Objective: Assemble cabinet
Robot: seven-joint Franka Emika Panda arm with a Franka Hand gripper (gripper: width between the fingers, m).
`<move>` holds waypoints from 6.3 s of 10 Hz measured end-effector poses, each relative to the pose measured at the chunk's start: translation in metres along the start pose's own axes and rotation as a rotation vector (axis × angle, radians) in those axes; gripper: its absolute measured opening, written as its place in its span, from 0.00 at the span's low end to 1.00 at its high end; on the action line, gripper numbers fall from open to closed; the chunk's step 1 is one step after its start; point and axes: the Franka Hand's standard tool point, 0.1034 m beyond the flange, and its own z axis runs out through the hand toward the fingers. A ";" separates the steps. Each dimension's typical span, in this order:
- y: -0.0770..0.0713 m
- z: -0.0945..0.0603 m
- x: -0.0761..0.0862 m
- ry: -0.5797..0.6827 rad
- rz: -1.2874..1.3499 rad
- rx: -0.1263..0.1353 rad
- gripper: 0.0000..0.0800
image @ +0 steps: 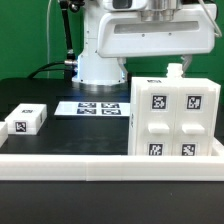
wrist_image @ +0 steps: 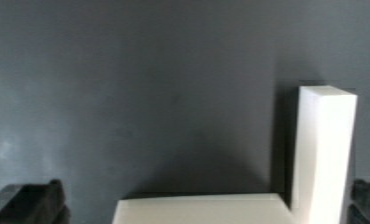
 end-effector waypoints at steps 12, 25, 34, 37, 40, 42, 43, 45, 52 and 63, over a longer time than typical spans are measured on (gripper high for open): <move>0.162 0.024 -0.044 -0.005 0.020 -0.058 1.00; 0.229 0.064 -0.073 -0.023 -0.070 -0.082 1.00; 0.231 0.085 -0.088 -0.071 -0.079 -0.074 1.00; 0.231 0.085 -0.087 -0.070 -0.079 -0.074 0.70; 0.231 0.085 -0.087 -0.070 -0.079 -0.074 0.70; 0.231 0.085 -0.087 -0.070 -0.079 -0.074 0.70; 0.231 0.085 -0.087 -0.070 -0.079 -0.074 0.70; 0.223 0.067 -0.078 -0.059 -0.085 -0.063 0.70; 0.107 -0.018 -0.035 -0.037 0.120 -0.009 0.70; 0.047 -0.041 0.006 -0.086 0.179 -0.008 0.70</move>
Offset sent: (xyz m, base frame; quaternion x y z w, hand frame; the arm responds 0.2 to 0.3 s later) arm -0.0286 -0.0721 -0.0158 -0.0227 0.0082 0.0526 0.9983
